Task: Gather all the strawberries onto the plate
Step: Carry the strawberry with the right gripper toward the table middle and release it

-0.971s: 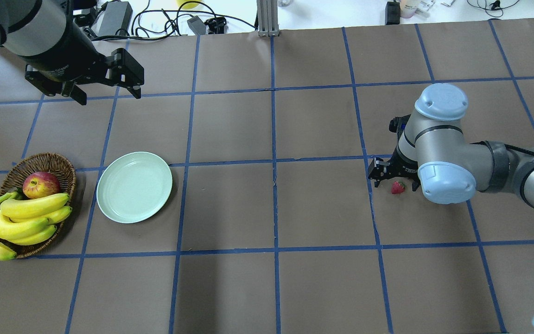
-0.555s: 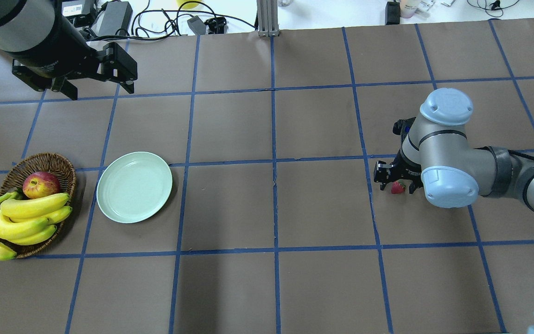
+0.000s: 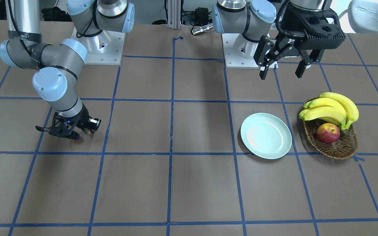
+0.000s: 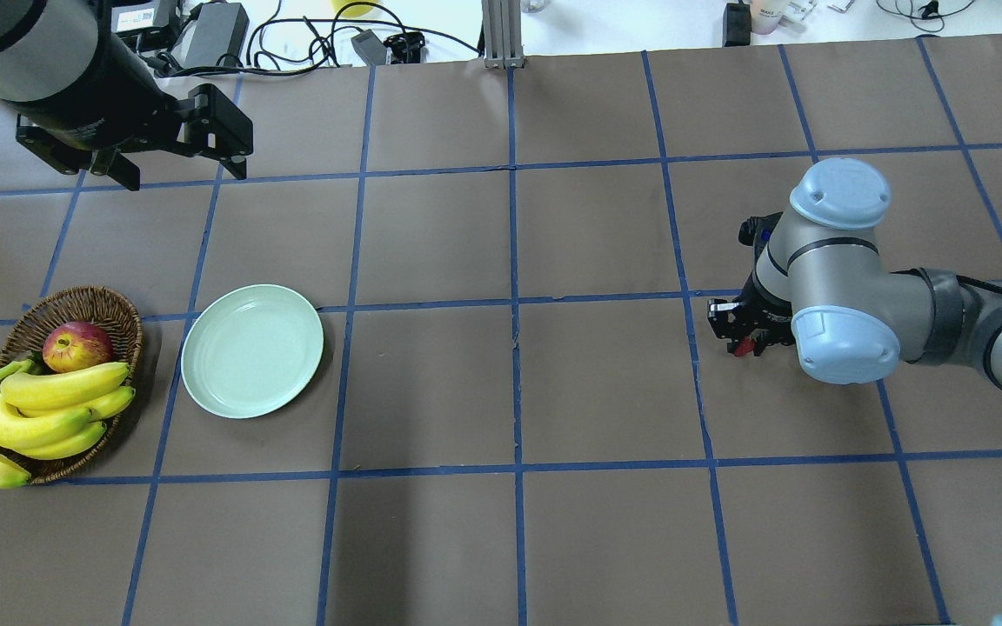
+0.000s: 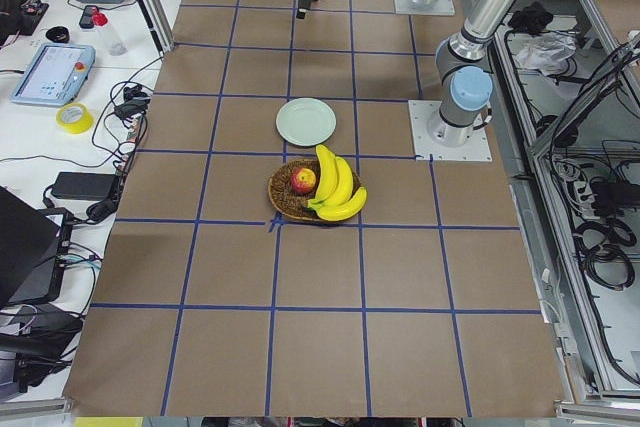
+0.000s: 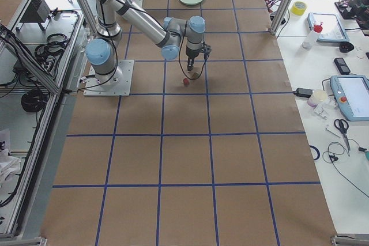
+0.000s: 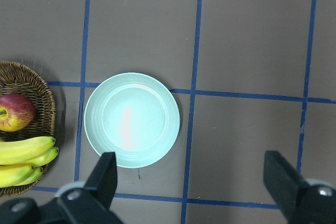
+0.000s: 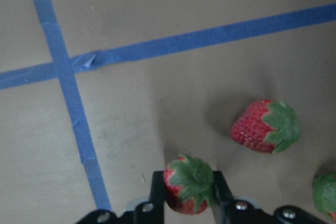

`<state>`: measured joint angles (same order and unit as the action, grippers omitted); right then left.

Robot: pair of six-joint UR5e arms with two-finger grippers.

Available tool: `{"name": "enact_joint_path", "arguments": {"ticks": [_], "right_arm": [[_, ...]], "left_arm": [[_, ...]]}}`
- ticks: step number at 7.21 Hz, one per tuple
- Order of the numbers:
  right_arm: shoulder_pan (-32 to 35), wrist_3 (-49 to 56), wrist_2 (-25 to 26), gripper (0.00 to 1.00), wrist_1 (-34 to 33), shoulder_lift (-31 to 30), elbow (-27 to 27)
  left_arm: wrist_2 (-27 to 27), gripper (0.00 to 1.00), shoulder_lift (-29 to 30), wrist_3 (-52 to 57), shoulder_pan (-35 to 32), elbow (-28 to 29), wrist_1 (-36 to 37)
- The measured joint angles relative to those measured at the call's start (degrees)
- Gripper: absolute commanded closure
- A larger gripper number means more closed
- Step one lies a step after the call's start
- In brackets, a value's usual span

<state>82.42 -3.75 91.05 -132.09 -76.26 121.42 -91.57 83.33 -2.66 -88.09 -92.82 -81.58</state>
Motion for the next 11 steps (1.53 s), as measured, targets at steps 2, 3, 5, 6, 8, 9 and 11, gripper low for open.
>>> {"name": "enact_joint_path", "arguments": {"ticks": [2,3,5,6,8,9,11], "right_arm": [[4.8,-5.5,-2.3,1.0,2.7,0.0,-3.7],[8.8,-9.8,-5.7,0.99,3.5,0.2,-5.2],[17.4,-18.7,-10.3,1.0,3.7,3.0,-8.9],[21.0,-21.5,-13.5,1.0,3.4,5.2,-11.0],[26.3,-24.0,-18.6,0.94,0.0,9.4,-13.4],[27.8,-24.3,-19.3,0.18,-2.8,11.1,-13.7],[28.7,-24.4,-19.0,0.0,-5.1,12.5,-13.4]], "left_arm": [[0.0,0.0,0.0,0.0,0.0,-0.4,-0.7],[0.2,0.0,0.1,0.0,0.1,-0.5,-0.8],[0.8,0.0,0.6,0.0,0.1,-0.4,-0.5],[0.8,0.0,1.0,0.0,0.0,-0.3,-0.4],[0.9,0.0,1.1,0.2,-0.1,-0.1,-0.3],[0.7,0.0,1.2,0.5,-0.1,-0.1,-0.3],[0.5,0.0,1.2,0.8,-0.1,-0.1,-0.3]]}}
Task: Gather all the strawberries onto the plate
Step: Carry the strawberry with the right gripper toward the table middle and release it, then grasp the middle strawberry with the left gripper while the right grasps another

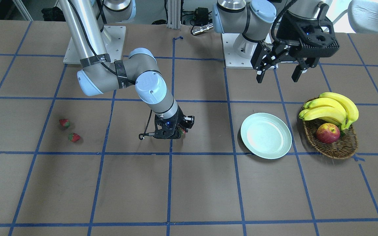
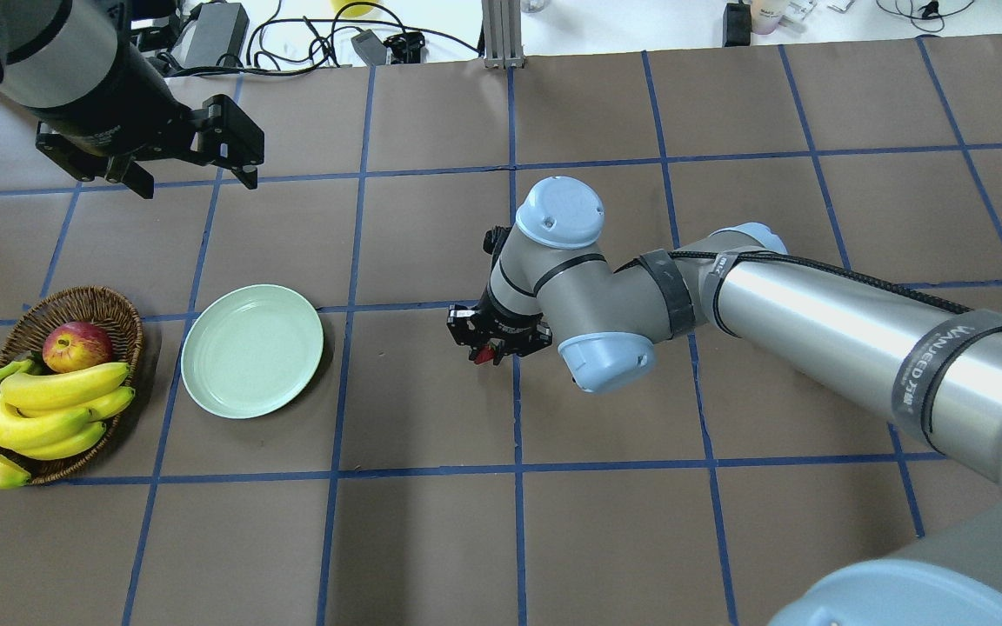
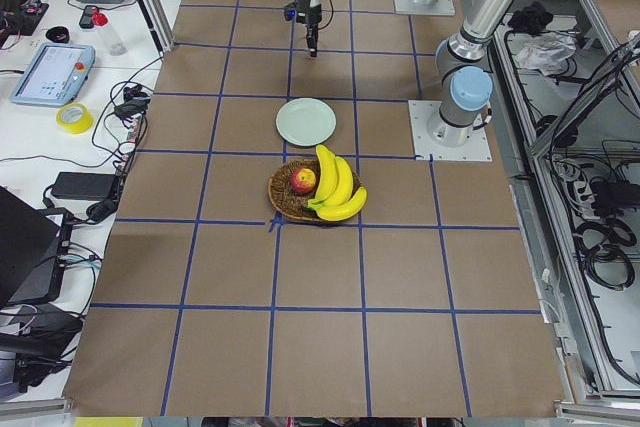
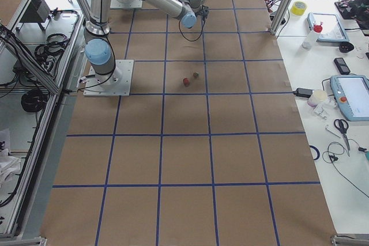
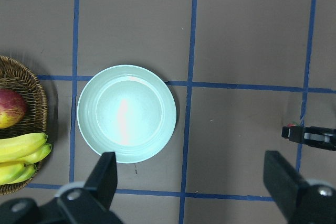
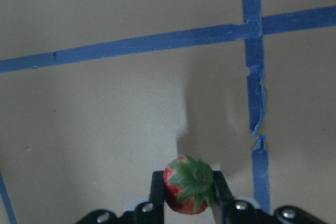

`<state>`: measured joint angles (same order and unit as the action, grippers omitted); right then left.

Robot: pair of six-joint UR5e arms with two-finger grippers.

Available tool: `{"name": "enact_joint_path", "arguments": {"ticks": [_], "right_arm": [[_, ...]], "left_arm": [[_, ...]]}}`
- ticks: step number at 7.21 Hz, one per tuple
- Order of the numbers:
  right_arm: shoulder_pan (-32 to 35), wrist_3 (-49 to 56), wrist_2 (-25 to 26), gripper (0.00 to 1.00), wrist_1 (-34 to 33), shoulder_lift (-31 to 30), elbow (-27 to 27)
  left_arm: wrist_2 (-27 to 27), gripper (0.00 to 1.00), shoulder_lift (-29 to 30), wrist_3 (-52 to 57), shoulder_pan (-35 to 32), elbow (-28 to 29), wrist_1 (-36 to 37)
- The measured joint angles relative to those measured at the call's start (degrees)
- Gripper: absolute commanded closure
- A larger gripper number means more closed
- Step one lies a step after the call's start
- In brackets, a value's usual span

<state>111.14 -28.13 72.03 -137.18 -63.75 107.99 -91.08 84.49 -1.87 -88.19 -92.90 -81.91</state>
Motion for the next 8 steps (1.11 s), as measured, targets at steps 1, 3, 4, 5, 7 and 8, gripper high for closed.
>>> {"name": "enact_joint_path", "arguments": {"ticks": [1,3,4,5,7,8], "right_arm": [[0.1,0.2,0.8,0.0,-0.1,-0.1,0.0],[-1.8,3.8,3.6,0.0,0.0,-1.5,-0.6],[-4.8,7.7,4.2,0.0,0.3,-3.3,-0.5],[-8.9,10.9,5.8,0.0,0.7,-5.4,-0.2],[-16.4,18.5,12.6,0.0,2.1,-7.8,1.4],[-20.0,23.2,15.5,0.0,2.4,-8.3,2.8]], "left_arm": [[0.0,0.0,0.0,0.1,0.0,0.0,0.0],[-0.1,0.0,0.0,0.5,0.1,-0.2,0.0],[-0.1,0.0,0.0,0.6,0.1,-0.4,-0.2],[0.0,0.0,0.1,0.9,0.0,-0.8,-0.4],[0.9,0.0,1.3,0.9,-0.3,-2.4,1.5],[2.2,0.0,2.7,0.3,-1.4,-3.2,4.3]]}}
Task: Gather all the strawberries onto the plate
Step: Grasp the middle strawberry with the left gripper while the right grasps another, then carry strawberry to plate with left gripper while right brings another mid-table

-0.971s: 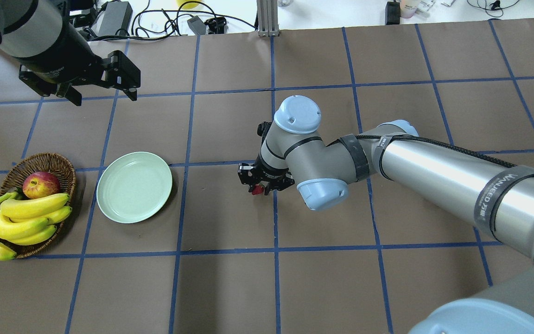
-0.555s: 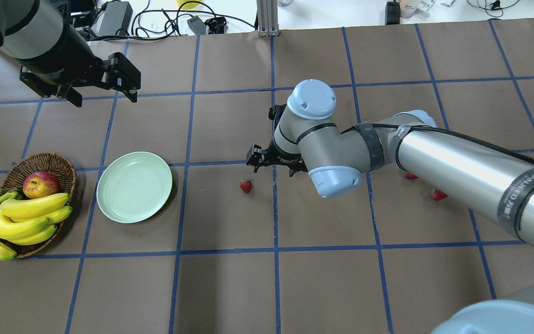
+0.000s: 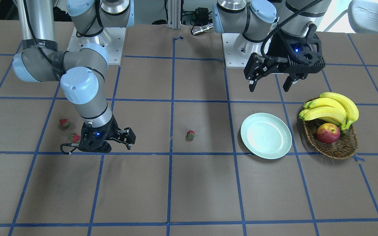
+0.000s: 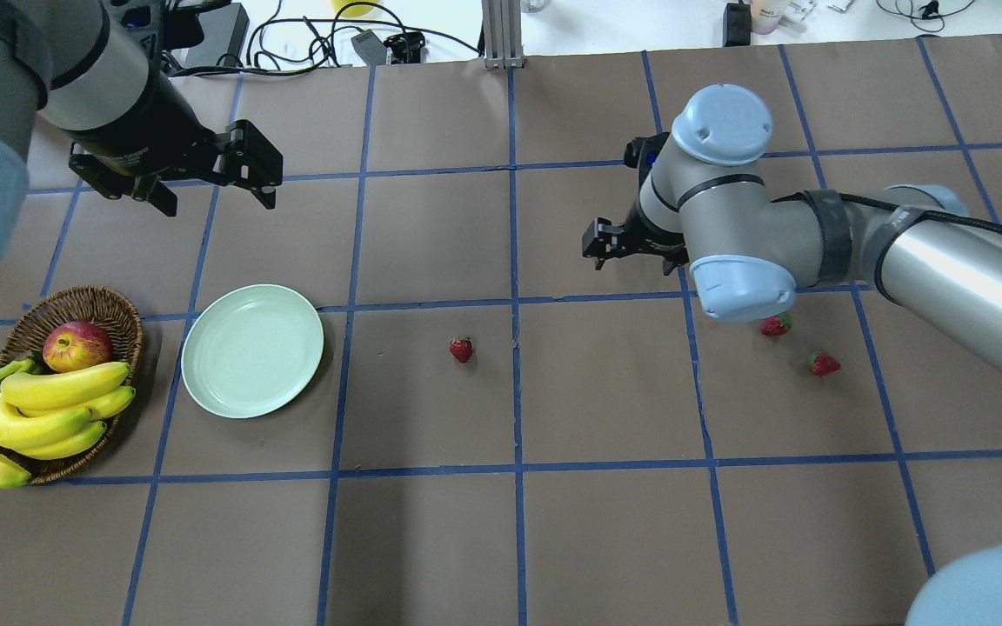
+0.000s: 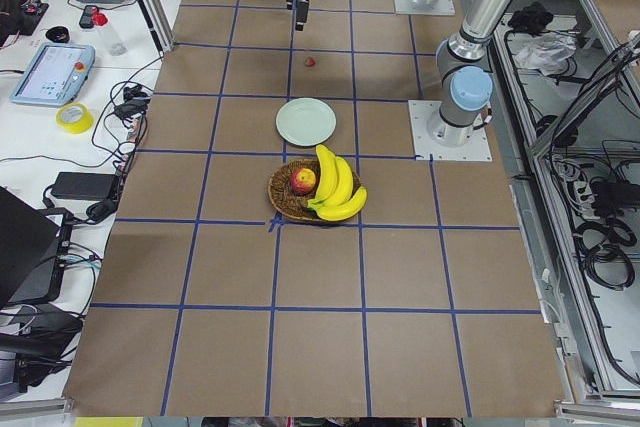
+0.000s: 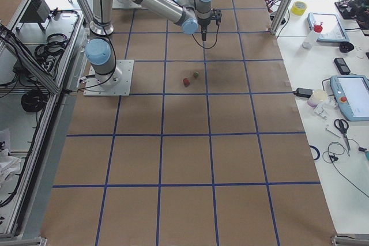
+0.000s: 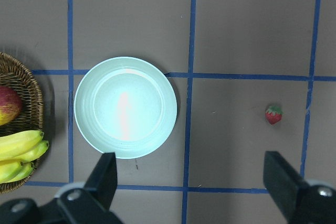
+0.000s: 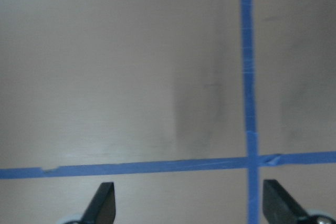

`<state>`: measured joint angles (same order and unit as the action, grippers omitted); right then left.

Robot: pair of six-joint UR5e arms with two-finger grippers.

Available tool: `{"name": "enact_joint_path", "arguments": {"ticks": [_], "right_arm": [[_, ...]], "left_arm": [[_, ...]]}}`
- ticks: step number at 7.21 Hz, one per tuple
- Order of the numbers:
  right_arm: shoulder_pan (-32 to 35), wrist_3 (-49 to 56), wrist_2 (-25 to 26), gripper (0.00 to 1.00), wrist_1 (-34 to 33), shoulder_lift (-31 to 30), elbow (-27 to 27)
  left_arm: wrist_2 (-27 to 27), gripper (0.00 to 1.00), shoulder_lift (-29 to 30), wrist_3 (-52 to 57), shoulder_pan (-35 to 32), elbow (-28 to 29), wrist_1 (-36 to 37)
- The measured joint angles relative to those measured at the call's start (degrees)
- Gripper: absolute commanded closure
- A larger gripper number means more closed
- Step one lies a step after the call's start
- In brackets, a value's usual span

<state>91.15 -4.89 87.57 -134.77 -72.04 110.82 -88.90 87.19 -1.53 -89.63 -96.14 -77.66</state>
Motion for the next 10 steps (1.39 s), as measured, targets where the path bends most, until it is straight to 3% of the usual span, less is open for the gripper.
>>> {"name": "enact_joint_path", "arguments": {"ticks": [3,4,7,8,9,10], "right_arm": [[-11.0,15.1,3.8,0.0,2.0,-0.2,3.1],[-12.6,17.2,3.9,0.07,2.1,-0.1,4.4],[-13.5,18.5,3.8,0.82,1.4,0.1,8.0],[-13.5,18.7,3.8,0.96,1.3,0.1,8.1],[-13.5,18.8,3.9,0.97,1.3,0.1,8.0],[-13.5,18.6,3.9,0.98,1.2,-0.1,7.9]], "left_arm": [[1.8,0.0,7.4,-5.9,-6.5,-2.9,9.7],[1.7,0.03,10.3,-8.8,-8.3,-4.5,14.6],[1.1,0.02,19.5,-14.3,-12.0,-10.6,31.6],[0.2,0.02,21.6,-17.4,-14.3,-11.4,33.9],[-1.3,0.02,23.0,-20.2,-16.3,-12.1,34.8],[-2.2,0.1,23.6,-21.5,-17.4,-13.5,35.2]]}}
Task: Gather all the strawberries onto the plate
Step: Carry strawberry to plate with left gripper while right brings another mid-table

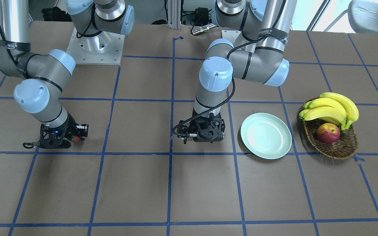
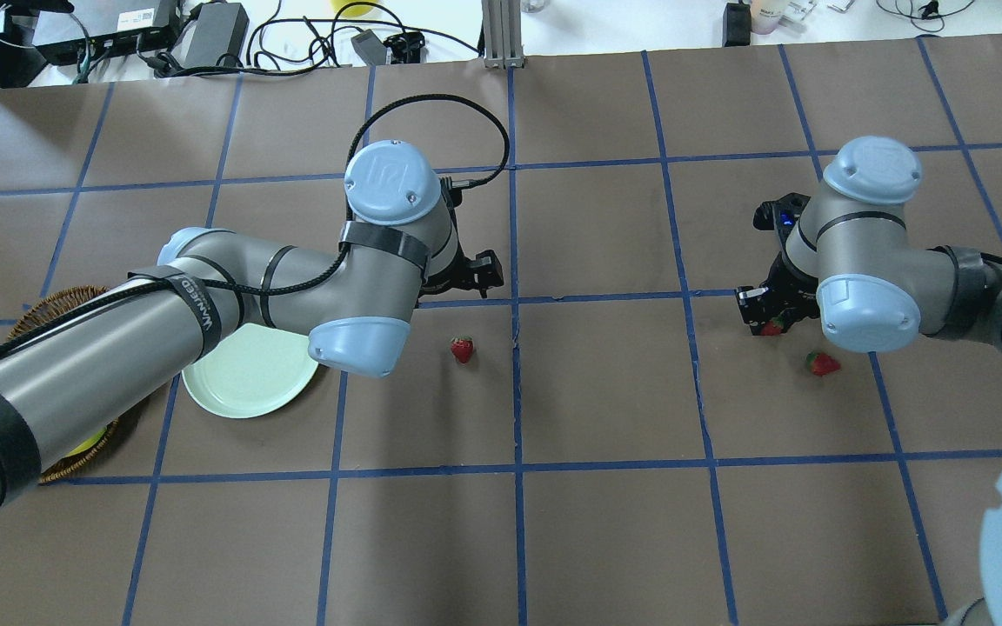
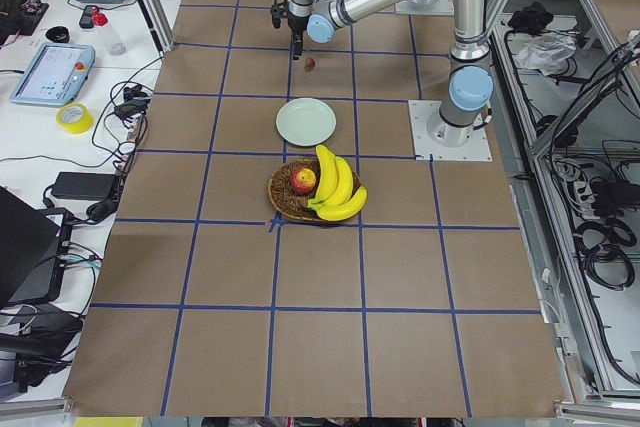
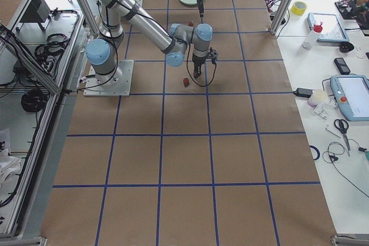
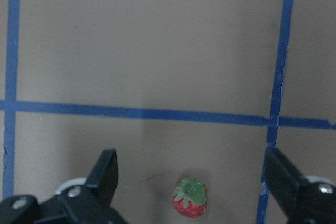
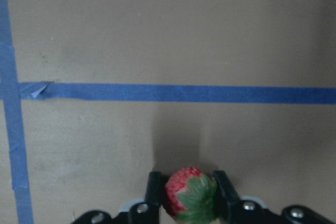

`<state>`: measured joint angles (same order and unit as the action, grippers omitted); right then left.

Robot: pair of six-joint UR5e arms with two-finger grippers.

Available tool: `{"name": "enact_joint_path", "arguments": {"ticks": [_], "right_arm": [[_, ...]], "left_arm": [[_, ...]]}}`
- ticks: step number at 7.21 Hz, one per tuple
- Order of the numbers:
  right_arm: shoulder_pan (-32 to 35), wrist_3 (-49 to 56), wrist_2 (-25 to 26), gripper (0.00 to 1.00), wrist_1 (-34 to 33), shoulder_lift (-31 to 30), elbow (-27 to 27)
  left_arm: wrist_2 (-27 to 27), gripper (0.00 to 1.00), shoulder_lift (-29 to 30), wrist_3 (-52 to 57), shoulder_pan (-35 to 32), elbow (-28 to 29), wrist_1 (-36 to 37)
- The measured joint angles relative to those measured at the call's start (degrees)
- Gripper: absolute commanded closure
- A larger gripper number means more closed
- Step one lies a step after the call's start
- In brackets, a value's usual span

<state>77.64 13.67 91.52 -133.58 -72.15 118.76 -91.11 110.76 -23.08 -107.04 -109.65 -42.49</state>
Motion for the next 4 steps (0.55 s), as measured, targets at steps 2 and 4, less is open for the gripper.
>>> {"name": "enact_joint_path", "arguments": {"ticks": [2,4], "right_arm": [[0.9,-2.0,-0.2,0.97,0.3,-0.6,-0.8],[6.6,-9.6,-0.5,0.96,1.8,-0.7,-3.6]], "left_arm": [[-0.6,0.13,0.6,-0.2,-0.6,-2.3,0.7],[-0.3,0.29,1.4,-0.2,-0.8,-2.8,0.8]]}}
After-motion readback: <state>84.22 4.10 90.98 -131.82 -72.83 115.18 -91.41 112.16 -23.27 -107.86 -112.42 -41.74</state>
